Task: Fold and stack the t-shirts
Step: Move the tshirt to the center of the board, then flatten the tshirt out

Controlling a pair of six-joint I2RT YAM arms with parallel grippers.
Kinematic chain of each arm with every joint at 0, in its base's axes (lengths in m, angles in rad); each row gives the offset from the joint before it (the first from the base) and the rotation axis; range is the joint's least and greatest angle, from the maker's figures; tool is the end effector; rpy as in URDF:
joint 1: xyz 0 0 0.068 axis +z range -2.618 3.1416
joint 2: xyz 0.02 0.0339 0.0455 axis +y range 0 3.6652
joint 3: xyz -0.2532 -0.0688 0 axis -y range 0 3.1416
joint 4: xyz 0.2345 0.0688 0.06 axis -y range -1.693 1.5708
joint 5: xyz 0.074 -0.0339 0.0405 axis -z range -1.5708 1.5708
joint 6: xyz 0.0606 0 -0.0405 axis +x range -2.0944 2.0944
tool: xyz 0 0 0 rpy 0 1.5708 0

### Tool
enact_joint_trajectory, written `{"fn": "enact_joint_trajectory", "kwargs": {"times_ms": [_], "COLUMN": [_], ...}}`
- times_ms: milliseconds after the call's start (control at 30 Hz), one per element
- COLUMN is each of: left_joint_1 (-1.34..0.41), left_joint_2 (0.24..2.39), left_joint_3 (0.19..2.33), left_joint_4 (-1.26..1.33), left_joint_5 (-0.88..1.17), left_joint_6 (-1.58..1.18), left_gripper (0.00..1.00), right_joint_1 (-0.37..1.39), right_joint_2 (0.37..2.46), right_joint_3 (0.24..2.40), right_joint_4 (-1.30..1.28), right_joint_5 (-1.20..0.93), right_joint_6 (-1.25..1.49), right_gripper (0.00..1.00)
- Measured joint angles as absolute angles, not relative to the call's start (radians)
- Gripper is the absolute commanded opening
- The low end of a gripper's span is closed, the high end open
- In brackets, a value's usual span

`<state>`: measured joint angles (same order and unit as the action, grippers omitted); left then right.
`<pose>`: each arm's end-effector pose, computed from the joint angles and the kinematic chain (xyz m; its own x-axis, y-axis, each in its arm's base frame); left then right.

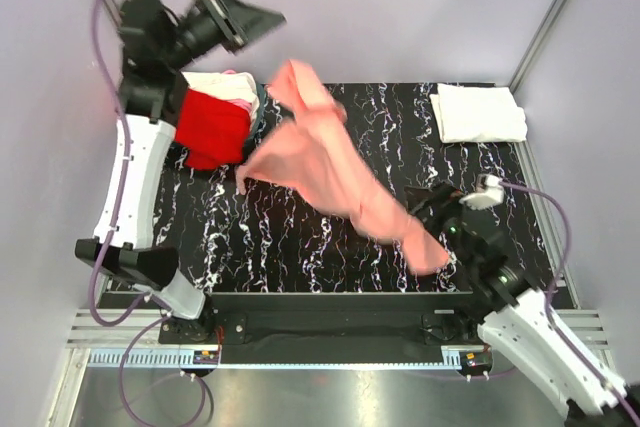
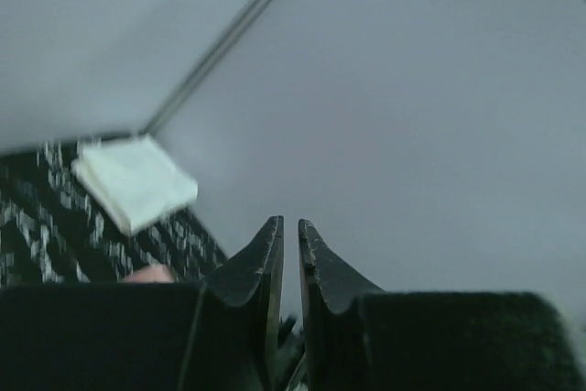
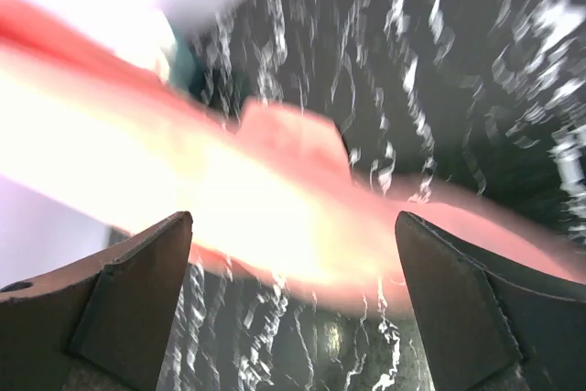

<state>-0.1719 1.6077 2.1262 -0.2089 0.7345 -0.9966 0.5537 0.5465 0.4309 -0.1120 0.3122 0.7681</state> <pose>0.3050 -0.0942 0.5711 -0.4716 -0.5506 -0.6888 0.6626 0.2941 -0.6888 0.1559 0.0745 0.2479 -0.3089 0.5864 -0.7488 -0.0435 0.7778 0.6270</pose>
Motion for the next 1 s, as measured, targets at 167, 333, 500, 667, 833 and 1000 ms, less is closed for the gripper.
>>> {"fn": "enact_joint_trajectory", "kwargs": {"times_ms": [167, 333, 500, 667, 833, 1000], "left_joint_1": [-0.335, -0.527, -0.535, -0.475, -0.272, -0.128], "left_joint_2": [1.466, 1.391, 1.284, 1.181, 1.056, 0.952], "left_joint_3": [1.708, 1.372, 1.201, 1.174, 1.058, 0.957], "left_joint_4": [-0.394, -0.475, -0.584, -0.689, -0.74, -0.784], "left_joint_5": [0.684, 0.591, 0.367, 0.167, 0.122, 0.107], "left_joint_6": [-0.797, -0.693, -0.645, -0.589, -0.538, -0.478], "left_gripper": [0.15, 0.64, 0.77, 0.77, 0.77, 0.78], "right_joint_1": [0.554, 0.554, 0.554, 0.554, 0.554, 0.554], "right_joint_2": [0.331, 0.405, 0.797, 1.276, 1.669, 1.895], "right_joint_3": [0.562, 0.683, 0.785, 1.031, 1.414, 1.657], "right_joint_4": [-0.342, -0.466, -0.519, -0.556, -0.598, -0.638], "right_joint_5": [0.406, 0.389, 0.264, 0.112, -0.043, -0.143], "right_joint_6": [0.754, 0.741, 0.723, 0.64, 0.565, 0.565], "right_gripper": [1.0, 1.0, 1.0, 1.0, 0.96, 0.9]}}
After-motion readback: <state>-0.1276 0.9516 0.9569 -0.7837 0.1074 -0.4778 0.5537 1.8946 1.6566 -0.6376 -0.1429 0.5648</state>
